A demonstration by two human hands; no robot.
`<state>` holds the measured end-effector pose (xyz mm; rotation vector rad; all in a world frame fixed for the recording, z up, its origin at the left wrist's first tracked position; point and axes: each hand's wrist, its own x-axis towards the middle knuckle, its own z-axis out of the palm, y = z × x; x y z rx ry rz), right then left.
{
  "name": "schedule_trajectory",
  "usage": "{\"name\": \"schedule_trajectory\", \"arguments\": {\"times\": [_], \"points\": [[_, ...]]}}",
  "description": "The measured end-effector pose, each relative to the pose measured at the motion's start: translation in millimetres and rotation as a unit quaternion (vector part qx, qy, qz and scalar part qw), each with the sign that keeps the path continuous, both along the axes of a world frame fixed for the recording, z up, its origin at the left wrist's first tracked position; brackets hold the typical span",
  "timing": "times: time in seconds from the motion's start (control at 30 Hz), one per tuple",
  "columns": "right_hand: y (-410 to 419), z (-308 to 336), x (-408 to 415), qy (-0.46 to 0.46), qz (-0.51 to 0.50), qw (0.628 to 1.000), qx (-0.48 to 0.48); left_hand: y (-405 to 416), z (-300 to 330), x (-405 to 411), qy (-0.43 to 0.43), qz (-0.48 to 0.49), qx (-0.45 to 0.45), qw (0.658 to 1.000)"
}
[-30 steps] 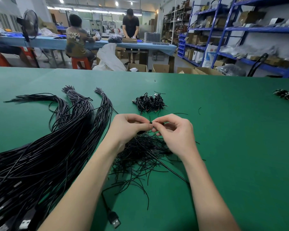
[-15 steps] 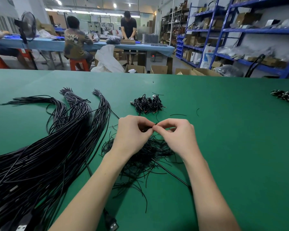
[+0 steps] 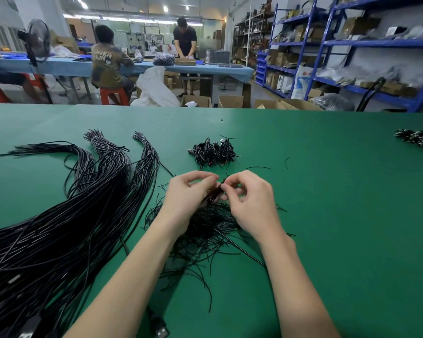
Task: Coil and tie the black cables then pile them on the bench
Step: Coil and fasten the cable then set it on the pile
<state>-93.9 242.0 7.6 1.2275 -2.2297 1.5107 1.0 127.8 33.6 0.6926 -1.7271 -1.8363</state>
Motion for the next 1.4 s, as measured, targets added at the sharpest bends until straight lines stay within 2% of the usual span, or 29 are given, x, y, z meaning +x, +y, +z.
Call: {"name": "schedule_trajectory", "arguments": {"times": [0.03,0.1,0.23,0.3,0.4,0.53,0.67,0.73,0.8,0.87,0.93,1.03,1.07,1.1,1.13,1.2,1.23,1.3,1.4], "points": [[0.6,0.4,0.9,0.02,0.019,0.999,-0.021,-2.6,1.9,2.1,0.016,-0.026,0.082,0.996],[0.9,1.2,3.0,0.059,0.041,0.997,-0.035,-11.5,3.5,6.2,-0.003,-0.088,0.143,0.986],[1.4,4.2,3.0,0.09,0.048,0.994,-0.04,-25.0,2.4,13.0,-0.104,-0.163,0.11,0.975],[2.4,5.5,1.6,0.094,0.05,0.994,-0.04,-26.4,-0.2,13.9,-0.112,-0.179,0.074,0.975],[3.3,5.0,1.8,0.11,0.039,0.992,-0.046,-24.5,-3.4,11.9,-0.06,-0.195,0.097,0.974],[1.5,3.5,1.7,0.12,-0.005,0.991,-0.054,-24.2,-7.1,6.8,0.002,-0.166,0.141,0.976],[1.3,5.3,5.1,0.033,0.006,0.996,-0.082,-19.7,-6.9,4.6,0.063,-0.133,0.135,0.98],[1.6,8.2,4.8,-0.052,0.003,0.995,-0.091,-17.9,-6.6,5.0,0.081,-0.112,0.07,0.988],[2.4,10.6,3.0,-0.154,0.021,0.983,-0.093,-17.2,-7.7,5.9,0.078,-0.082,-0.059,0.992],[3.9,12.4,1.7,-0.281,0.067,0.95,-0.118,-17.3,-7.9,7.2,0.093,-0.073,-0.182,0.976],[7.4,10.8,-1.0,-0.393,0.108,0.904,-0.134,-17.3,-7.0,9.3,0.137,-0.076,-0.303,0.94],[10.9,4.9,-1.8,-0.542,0.157,0.813,-0.147,-19.8,-7.0,9.6,0.161,-0.06,-0.515,0.84],[9.9,3.0,-1.4,-0.564,0.157,0.796,-0.157,-20.2,-8.4,8.3,0.155,-0.055,-0.54,0.826],[7.8,2.3,-0.8,-0.558,0.146,0.799,-0.168,-19.7,-9.6,7.1,0.143,-0.048,-0.524,0.838],[4.5,2.0,-0.2,-0.524,0.126,0.824,-0.178,-18.9,-9.2,6.3,0.125,-0.044,-0.467,0.874],[-0.2,0.3,1.1,-0.367,0.053,0.914,-0.166,-17.9,-6.9,4.7,0.079,-0.059,-0.261,0.96],[-1.2,-0.3,1.5,-0.263,0.022,0.954,-0.14,-17.6,-4.8,4.2,0.053,-0.074,-0.149,0.985],[-3.3,-5.0,3.2,-0.107,0.011,0.988,-0.109,-20.6,-2.5,4.9,0.011,-0.1,0.005,0.995],[-4.6,-9.4,6.5,-0.029,0.035,0.992,-0.116,-28.0,-3.1,8.4,-0.014,-0.155,0.098,0.983]]}}
